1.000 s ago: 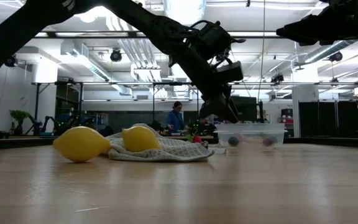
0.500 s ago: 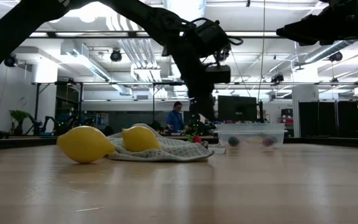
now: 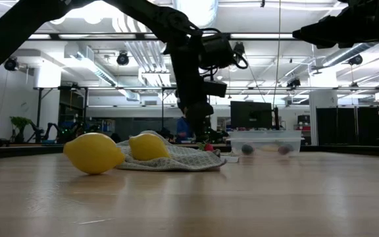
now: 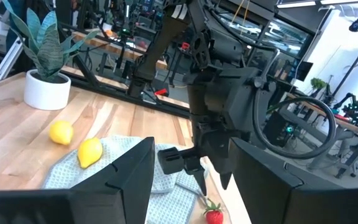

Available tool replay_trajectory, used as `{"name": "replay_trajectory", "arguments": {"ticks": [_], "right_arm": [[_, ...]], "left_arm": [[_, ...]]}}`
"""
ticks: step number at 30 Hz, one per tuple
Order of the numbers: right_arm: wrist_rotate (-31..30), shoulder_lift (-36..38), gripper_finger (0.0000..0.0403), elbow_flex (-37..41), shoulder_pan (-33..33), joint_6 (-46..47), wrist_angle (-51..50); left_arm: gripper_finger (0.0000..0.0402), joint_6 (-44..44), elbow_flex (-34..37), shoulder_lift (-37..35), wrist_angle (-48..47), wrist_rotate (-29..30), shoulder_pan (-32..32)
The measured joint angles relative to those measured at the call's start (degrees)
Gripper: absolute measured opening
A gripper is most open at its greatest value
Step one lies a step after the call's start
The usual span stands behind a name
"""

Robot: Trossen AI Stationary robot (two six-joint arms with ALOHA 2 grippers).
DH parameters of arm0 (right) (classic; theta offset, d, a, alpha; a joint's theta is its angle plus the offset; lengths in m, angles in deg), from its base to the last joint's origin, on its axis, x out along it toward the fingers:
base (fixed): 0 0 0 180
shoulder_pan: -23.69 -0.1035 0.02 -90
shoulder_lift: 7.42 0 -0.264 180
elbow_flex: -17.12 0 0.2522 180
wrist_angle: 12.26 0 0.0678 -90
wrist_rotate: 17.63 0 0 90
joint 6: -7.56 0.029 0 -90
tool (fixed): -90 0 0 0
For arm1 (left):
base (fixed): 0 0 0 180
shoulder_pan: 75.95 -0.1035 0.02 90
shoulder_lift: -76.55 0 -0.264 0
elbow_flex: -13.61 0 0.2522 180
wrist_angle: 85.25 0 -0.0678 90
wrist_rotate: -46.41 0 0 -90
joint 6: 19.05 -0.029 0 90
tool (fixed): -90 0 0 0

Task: Pick and placing Produce into tupperware
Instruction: Put the red strawberry into the transparent bin

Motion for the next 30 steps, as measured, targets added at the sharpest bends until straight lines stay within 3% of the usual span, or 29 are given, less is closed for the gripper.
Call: {"name": "replay_trajectory", "arguments": {"ticks": [30], "right_arm": [[0.0, 0.0, 0.0199, 0.0, 0.0, -0.3, -0.02]], "left_arm": [[0.0171, -4.53, 6.59, 0.1, 10.66, -2.92, -2.47]]}}
